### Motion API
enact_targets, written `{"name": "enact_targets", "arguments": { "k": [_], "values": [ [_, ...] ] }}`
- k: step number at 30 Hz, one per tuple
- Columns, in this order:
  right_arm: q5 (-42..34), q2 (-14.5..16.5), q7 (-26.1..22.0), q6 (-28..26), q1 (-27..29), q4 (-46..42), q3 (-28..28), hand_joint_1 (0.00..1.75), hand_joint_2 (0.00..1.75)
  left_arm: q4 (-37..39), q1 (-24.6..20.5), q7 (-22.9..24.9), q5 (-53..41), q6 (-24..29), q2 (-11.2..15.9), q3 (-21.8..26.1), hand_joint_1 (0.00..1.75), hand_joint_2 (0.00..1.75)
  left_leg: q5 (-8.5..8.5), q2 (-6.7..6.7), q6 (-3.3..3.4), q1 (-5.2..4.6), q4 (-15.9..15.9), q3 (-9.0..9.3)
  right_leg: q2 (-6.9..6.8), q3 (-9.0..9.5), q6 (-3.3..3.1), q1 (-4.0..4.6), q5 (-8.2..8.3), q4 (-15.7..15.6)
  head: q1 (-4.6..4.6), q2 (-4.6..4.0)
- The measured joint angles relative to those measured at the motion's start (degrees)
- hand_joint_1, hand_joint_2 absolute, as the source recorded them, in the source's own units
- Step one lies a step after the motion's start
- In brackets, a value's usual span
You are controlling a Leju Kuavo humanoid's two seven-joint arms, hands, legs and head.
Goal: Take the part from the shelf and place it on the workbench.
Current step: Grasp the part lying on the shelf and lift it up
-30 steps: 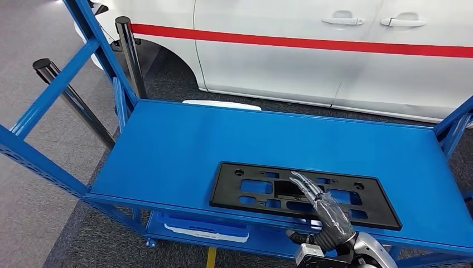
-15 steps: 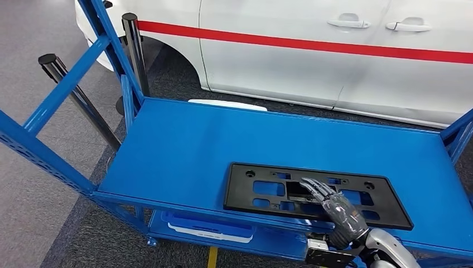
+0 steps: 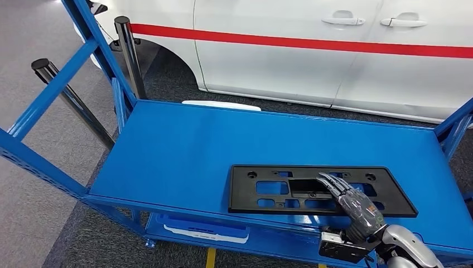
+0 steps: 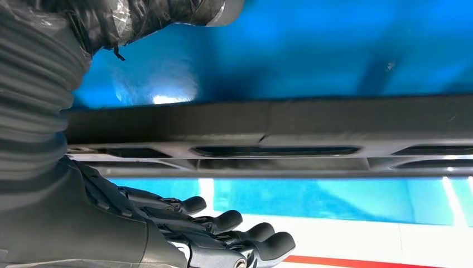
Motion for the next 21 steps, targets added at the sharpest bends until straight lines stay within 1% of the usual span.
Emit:
{"name": "enact_targets", "arguments": {
  "k": [1, 2, 3, 4, 5, 6, 7, 9, 10, 11, 12, 13, 14, 15, 16, 17, 18, 20, 21],
  "values": [
    [0.0, 0.0, 0.0, 0.0, 0.0, 0.0, 0.0, 0.00, 1.75, 0.0, -0.1, 0.0, 0.0, 0.0, 0.0, 0.0, 0.00, 0.00, 0.72, -0.01, 0.17, -0.06, -2.5, 1.08, 0.01, -0.07, 0.23, 0.09, -0.01, 0.1, 0.01, 0.00],
    [0.0, 0.0, 0.0, 0.0, 0.0, 0.0, -0.1, 0.00, 1.75, 0.0, -0.1, 0.0, -0.1, 0.0, 0.0, -0.1, 0.00, 0.00, 0.78, -0.04, 0.28, -0.14, -3.6, 1.52, 0.02, -0.21, 0.50, 0.19, 0.01, 0.1, 0.02, 0.00],
    [0.0, 0.0, 0.1, 0.0, 0.0, 0.0, -0.1, 0.00, 1.75, 0.0, -0.1, 0.0, -0.1, 0.0, 0.0, -0.2, 0.00, 0.00, 0.70, -0.08, 0.38, -0.25, -4.0, 1.63, 0.03, -0.30, 0.83, 0.24, 0.07, 0.1, 0.02, 0.00],
    [0.1, 0.0, 0.1, -0.1, 0.0, 0.0, -0.1, 0.00, 1.75, 0.0, -0.1, 0.0, -0.2, 0.0, 0.0, -0.2, 0.00, 0.00, 0.80, -0.10, 0.63, -0.20, -4.2, 1.67, 0.03, -0.33, 1.16, 0.16, 0.10, 0.0, 0.02, 0.00],
    [0.1, 0.0, 0.1, -0.1, 0.0, 0.0, -0.1, 0.00, 1.75, 0.0, -0.1, 0.0, -0.2, 0.0, 0.0, -0.3, 0.00, 0.00, 0.98, -0.10, 0.94, -0.14, -4.4, 1.77, 0.02, -0.39, 1.45, 0.05, -0.18, 0.3, 0.05, 0.00],
    [0.1, -0.1, 0.1, -0.1, 0.0, 0.0, -0.1, 0.00, 1.75, 0.0, 0.0, 0.0, -0.2, 0.0, 0.0, -0.3, 0.00, 0.00, 1.17, -0.07, 1.30, -0.08, -4.7, 1.89, 0.01, -0.77, 1.70, -0.06, -0.97, 1.3, 0.07, 0.00],
    [0.1, -0.1, 0.1, -0.1, 0.0, 0.0, -0.2, 0.00, 1.75, 0.0, -0.1, 0.0, -0.3, 0.0, 0.0, -0.4, 0.00, 0.00, 1.33, -0.03, 1.61, 0.01, -5.0, 1.99, 0.00, -1.64, 1.91, -0.14, -2.33, 3.4, 0.09, 0.00],
    [0.1, -0.2, 0.1, -0.2, 0.0, 0.1, -0.3, 0.00, 1.75, 0.0, -0.2, 0.0, -0.3, 0.0, 0.0, -0.4, 0.00, 0.00, 1.39, 0.02, 1.87, -0.08, -5.0, 2.00, -0.01, -4.82, 2.22, -0.22, -5.87, 10.3, 0.10, 0.00],
    [0.1, -0.2, 0.1, -0.2, 0.1, 0.1, -0.3, 0.00, 1.75, 0.0, -0.2, 0.0, -0.3, 0.0, 0.0, -0.4, 0.00, 0.00, 1.37, 0.03, 1.91, -0.14, -5.0, 2.00, -0.01, -6.36, 2.33, -0.24, -6.98, 13.5, 0.10, 0.00],
    [0.1, -0.2, 0.1, -0.2, 0.2, 0.2, -0.3, 0.00, 1.75, 0.0, -0.1, 0.0, -0.3, 0.0, 0.0, -0.4, 0.00, 0.00, 1.34, 0.03, 1.93, -0.20, -5.0, 2.01, -0.01, -7.22, 2.39, -0.25, -7.12, 15.2, 0.10, 0.00],
    [0.1, -0.2, 0.1, -0.2, 0.3, 0.3, -0.3, 0.00, 1.75, 0.0, -0.1, 0.0, -0.3, 0.0, 0.0, -0.4, 0.00, 0.00, 1.30, 0.02, 1.94, -0.23, -4.9, 2.07, -0.02, -7.05, 2.38, -0.26, -6.11, 14.7, 0.10, 0.00],
    [0.1, -0.2, 0.1, -0.2, 0.3, 0.3, -0.3, 0.00, 1.75, 0.0, -0.1, 0.0, -0.3, 0.0, 0.0, -0.4, 0.00, 0.00, 1.22, -0.01, 1.92, -0.24, -4.9, 2.17, -0.02, -5.74, 2.30, -0.26, -4.16, 12.0, 0.11, 0.00],
    [0.1, -0.2, 0.1, -0.2, 0.3, 0.4, -0.4, 0.00, 1.75, 0.0, -0.1, 0.0, -0.3, 0.0, 0.0, -0.4, 0.00, 0.00, 1.10, -0.04, 1.83, -0.25, -4.8, 2.28, -0.02, -3.89, 2.15, -0.26, -2.17, 8.0, 0.11, 0.00],
    [0.1, -0.2, 0.1, -0.2, 0.2, 0.4, -0.4, 0.00, 1.75, 0.0, -0.1, 0.0, -0.3, 0.0, 0.0, -0.4, 0.00, 0.00, 0.96, -0.08, 1.68, -0.36, -4.7, 2.31, -0.03, -2.12, 1.98, -0.12, -0.73, 4.2, 0.12, 0.00],
    [0.1, -0.2, 0.1, -0.2, 0.2, 0.4, -0.5, 0.00, 1.75, 0.0, -0.1, 0.0, -0.3, 0.0, 0.0, -0.4, 0.00, 0.00, 0.86, -0.11, 1.48, -0.46, -4.6, 2.30, -0.01, -0.88, 1.77, 0.01, 0.08, 1.5, 0.10, 0.00],
    [0.1, -0.2, 0.1, -0.2, 0.2, 0.4, -0.5, 0.00, 1.75, 0.0, -0.2, 0.0, -0.3, 0.0, 0.0, -0.5, 0.00, 0.00, 0.82, -0.13, 1.27, -0.55, -4.6, 2.25, 0.03, -0.35, 1.58, 0.16, 0.17, 0.3, 0.10, 0.00],
    [0.1, -0.2, 0.1, -0.2, 0.2, 0.4, -0.5, 0.00, 1.75, 0.0, -0.2, 0.0, -0.3, 0.0, 0.0, -0.5, 0.00, 0.00, 0.84, -0.14, 1.05, -0.62, -4.6, 2.21, 0.07, -0.27, 1.38, 0.33, 0.06, 0.1, 0.08, 0.00],
    [0.1, -0.2, 0.1, -0.3, 0.2, 0.4, -0.5, 0.00, 1.75, 0.0, -0.2, 0.0, -0.3, 0.0, 0.0, -0.5, 0.00, 0.00, 0.53, -0.12, 0.52, -0.57, -4.4, 2.21, 0.11, -0.21, 0.79, 0.14, 0.22, -0.2, 0.07, 0.00],
    [0.2, -0.2, 0.1, -0.4, 0.2, 0.4, -0.5, 0.00, 1.75, 0.0, -0.2, 0.0, -0.3, 0.0, 0.0, -0.5, 0.00, 0.00, -0.22, -0.09, 0.22, -0.53, -3.6, 1.88, 0.06, -0.12, 0.39, 0.03, 0.31, -0.4, 0.05, 0.00]
  ]
}}
